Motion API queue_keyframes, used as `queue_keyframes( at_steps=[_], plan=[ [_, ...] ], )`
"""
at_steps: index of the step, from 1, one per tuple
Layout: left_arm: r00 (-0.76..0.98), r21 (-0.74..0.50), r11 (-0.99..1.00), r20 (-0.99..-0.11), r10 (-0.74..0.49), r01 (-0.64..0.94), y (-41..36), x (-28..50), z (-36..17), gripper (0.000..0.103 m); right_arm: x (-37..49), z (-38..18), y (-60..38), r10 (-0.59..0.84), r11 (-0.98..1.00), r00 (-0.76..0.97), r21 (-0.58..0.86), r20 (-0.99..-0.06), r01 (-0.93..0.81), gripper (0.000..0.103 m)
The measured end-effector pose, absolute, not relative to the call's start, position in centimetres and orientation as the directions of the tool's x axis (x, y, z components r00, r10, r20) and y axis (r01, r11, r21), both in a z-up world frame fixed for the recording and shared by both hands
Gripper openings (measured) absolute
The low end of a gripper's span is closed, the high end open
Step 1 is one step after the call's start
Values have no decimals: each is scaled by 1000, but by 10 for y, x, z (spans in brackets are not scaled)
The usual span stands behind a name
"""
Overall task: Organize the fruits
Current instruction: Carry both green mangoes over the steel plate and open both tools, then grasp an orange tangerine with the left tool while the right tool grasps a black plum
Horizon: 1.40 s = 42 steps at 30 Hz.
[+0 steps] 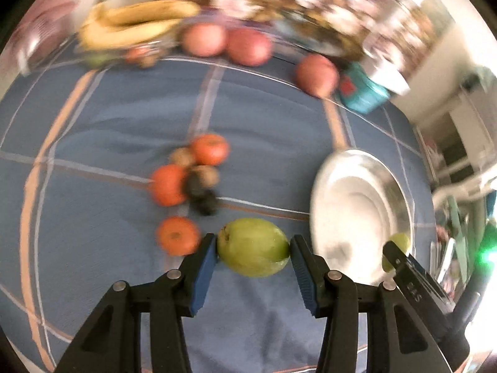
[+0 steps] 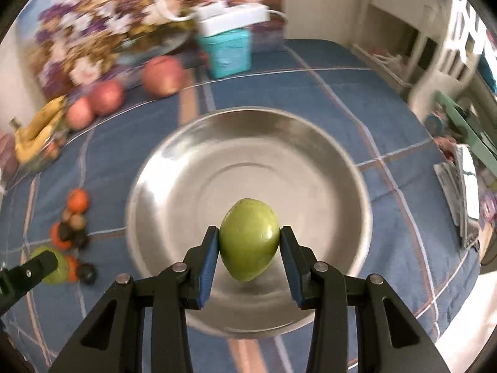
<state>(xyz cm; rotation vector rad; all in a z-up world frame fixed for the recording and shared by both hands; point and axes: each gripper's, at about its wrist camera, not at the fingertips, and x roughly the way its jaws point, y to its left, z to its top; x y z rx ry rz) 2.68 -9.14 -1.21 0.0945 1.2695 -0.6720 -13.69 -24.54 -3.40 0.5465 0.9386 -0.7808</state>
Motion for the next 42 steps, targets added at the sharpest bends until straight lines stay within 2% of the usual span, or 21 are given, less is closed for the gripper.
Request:
queue_keyframes(
  at_steps=[12,23,25,27,32,33,34,35,36,38,40,42],
  plan=[
    [69,-272,700,-906,-417,661,-194,-8,-20,51,-160,-65,-270,-310,544,305,96,-900,834,42],
    [35,-301,717,-910,-413,629,-191,-11,-34,52,-162,-73,-270,-318,538,291,81,-902,839,42],
    [27,-324,717,-902,-430,617,-187,-10,-31,55,-161,-72,-269,-332,542,290,70,-898,838,42],
    [19,-345,713,-894,-449,610,-183,-9,-27,58,-161,-68,-267,-354,546,291,56,-889,836,50],
    [6,-381,723,-883,-470,576,-167,-3,-19,58,-163,-62,-265,-376,547,306,57,-875,835,50],
    [11,-382,730,-882,-470,566,-163,0,-17,59,-163,-61,-264,-383,549,306,52,-872,834,51],
    [24,-377,745,-885,-465,551,-156,4,-15,65,-162,-60,-262,-388,554,308,47,-869,831,51],
    [45,-362,762,-890,-454,537,-149,8,-13,69,-161,-59,-261,-390,558,311,47,-867,829,59],
    [78,-333,787,-899,-432,519,-142,12,-12,77,-160,-57,-260,-392,563,318,49,-863,825,72],
    [138,-268,829,-915,-378,491,-127,20,-10,87,-158,-54,-256,-393,572,332,54,-858,818,82],
    [195,-197,864,-928,-317,464,-112,28,-9,101,-156,-50,-253,-398,584,338,49,-853,810,82],
    [245,-146,887,-930,-275,438,-98,35,-8,103,-152,-47,-249,-402,596,346,45,-847,802,85]
  ],
)
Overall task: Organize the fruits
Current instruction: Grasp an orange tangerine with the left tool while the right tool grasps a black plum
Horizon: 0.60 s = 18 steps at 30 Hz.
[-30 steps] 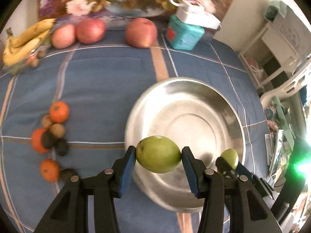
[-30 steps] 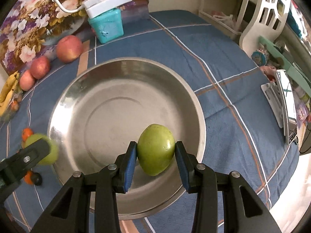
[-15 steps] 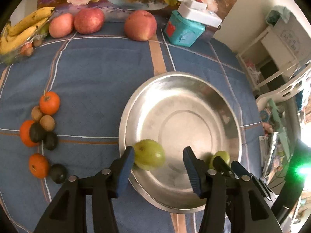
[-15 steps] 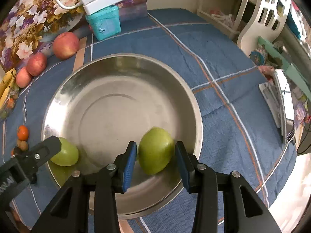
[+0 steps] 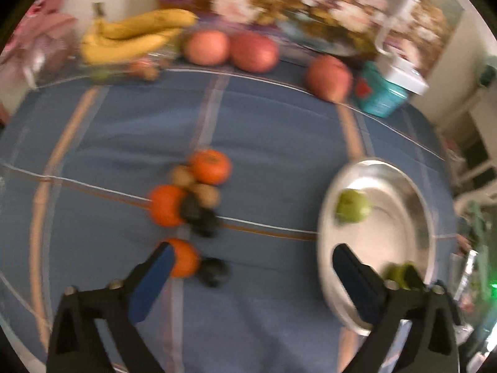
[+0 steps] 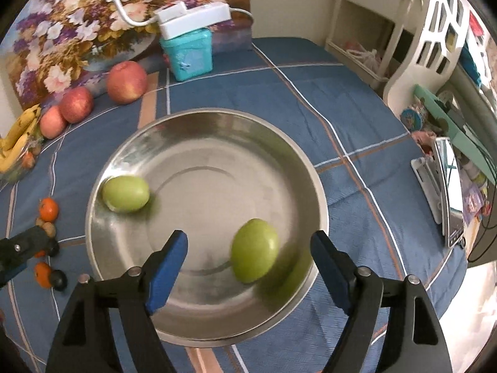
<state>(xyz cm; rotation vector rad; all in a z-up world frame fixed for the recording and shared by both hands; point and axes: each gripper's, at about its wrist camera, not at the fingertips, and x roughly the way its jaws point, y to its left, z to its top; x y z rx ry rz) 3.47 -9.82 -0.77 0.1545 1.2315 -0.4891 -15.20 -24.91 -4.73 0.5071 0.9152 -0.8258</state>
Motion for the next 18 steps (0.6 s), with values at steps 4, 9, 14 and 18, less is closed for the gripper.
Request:
queue_keyframes(
  at_steps=[4,9,14,18],
  plan=[
    [295,-77,917,-933,-205,391,-75,47,-10,103,-141,-46,-242,-357,653,386,68,-850,754,99],
    [349,-34,945,-925,-153,325,-38,58,-7,103,-128,-44,-231,-303,702,438,112,-846,703,99],
    [407,-31,968,-904,-133,248,1,76,4,103,-113,-29,-210,-312,741,488,113,-815,662,99],
    [425,-32,978,-897,-118,204,28,89,10,103,-94,-19,-182,-257,789,538,147,-803,597,99]
  ],
)
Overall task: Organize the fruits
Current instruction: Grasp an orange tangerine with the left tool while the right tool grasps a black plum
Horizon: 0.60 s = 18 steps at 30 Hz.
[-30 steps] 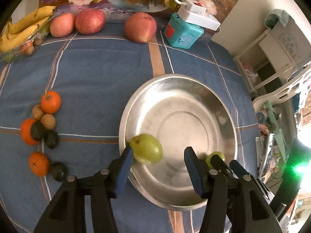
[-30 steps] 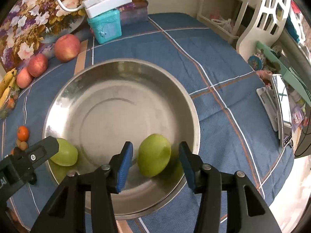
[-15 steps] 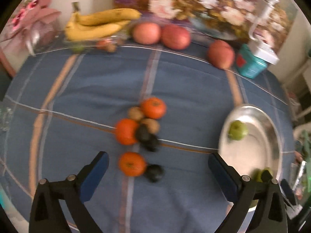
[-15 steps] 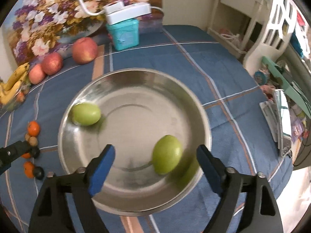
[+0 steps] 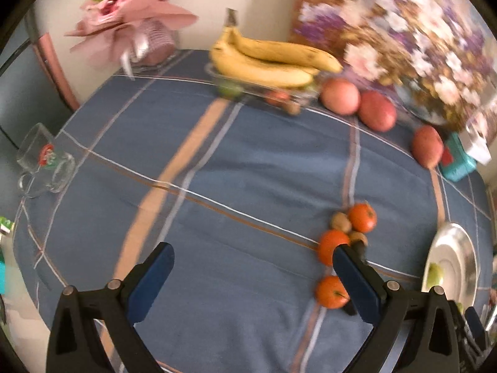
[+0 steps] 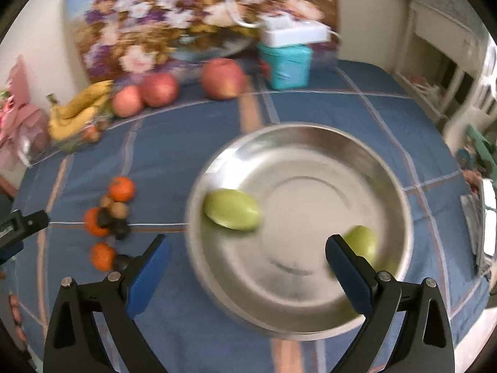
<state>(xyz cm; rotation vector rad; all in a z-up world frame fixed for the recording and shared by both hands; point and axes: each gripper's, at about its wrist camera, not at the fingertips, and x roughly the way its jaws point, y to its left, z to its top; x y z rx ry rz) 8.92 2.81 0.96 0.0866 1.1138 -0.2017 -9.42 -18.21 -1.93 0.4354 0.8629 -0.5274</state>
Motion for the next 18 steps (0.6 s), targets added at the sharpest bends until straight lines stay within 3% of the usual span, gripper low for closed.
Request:
queue_keyframes(
  at_steps=[12,18],
  plan=[
    [441,-78,990,-889,-123,117,76,109,12,103,-35,-31,-110,-107,895,542,157,-834,418,99],
    [336,-83,984,-932,-132,156,61,112,-25,103,-27,-50,-107,-88,905,493,137,-866,403,99]
  ],
)
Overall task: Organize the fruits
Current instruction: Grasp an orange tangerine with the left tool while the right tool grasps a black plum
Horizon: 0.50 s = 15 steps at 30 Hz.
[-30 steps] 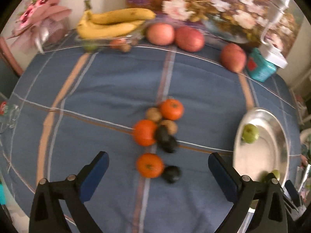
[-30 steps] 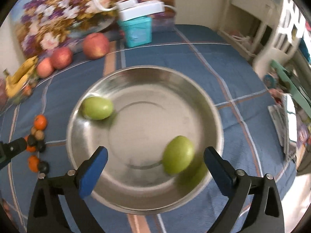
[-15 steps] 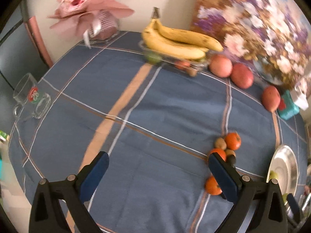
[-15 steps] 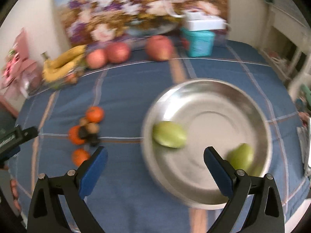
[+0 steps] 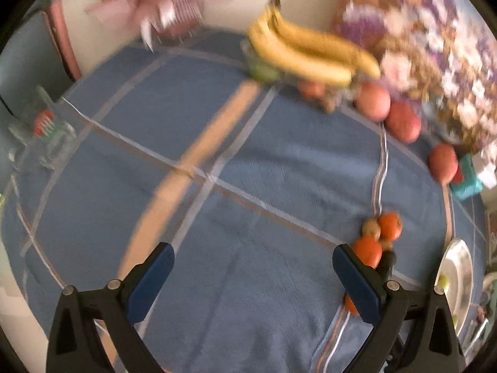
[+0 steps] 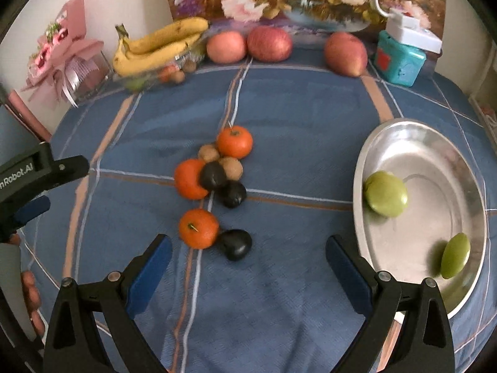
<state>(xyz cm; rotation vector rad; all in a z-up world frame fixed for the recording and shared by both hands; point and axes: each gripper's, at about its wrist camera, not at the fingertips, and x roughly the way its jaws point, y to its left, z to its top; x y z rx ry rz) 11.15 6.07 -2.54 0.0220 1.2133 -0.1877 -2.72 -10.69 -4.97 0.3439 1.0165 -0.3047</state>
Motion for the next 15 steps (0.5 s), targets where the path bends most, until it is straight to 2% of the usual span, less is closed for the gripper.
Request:
queue_keyframes(
  at_steps=[7,10,12,14,15],
  plan=[
    [211,-80,974,-970,-125,210,37,104,-64,103,-24,-67,-99,-102,927,432,72,-896,369,99],
    [192,-88,974,-973,-130,211,35,103,-70,103,-21,-72,-92,-146,937,407,6,-902,349,96],
    [195,-76,974,-974,-119,214,34,103,-70,103,-20,-74,-89,-159,942,401,-17,-902,336,77],
    [199,-77,973,-972,-122,219,33,103,-69,103,-19,-75,-89,-165,944,399,-28,-902,328,70],
    [198,-84,971,-971,-130,226,32,103,-68,103,-18,-76,-88,-164,947,401,-30,-902,320,69]
  ],
)
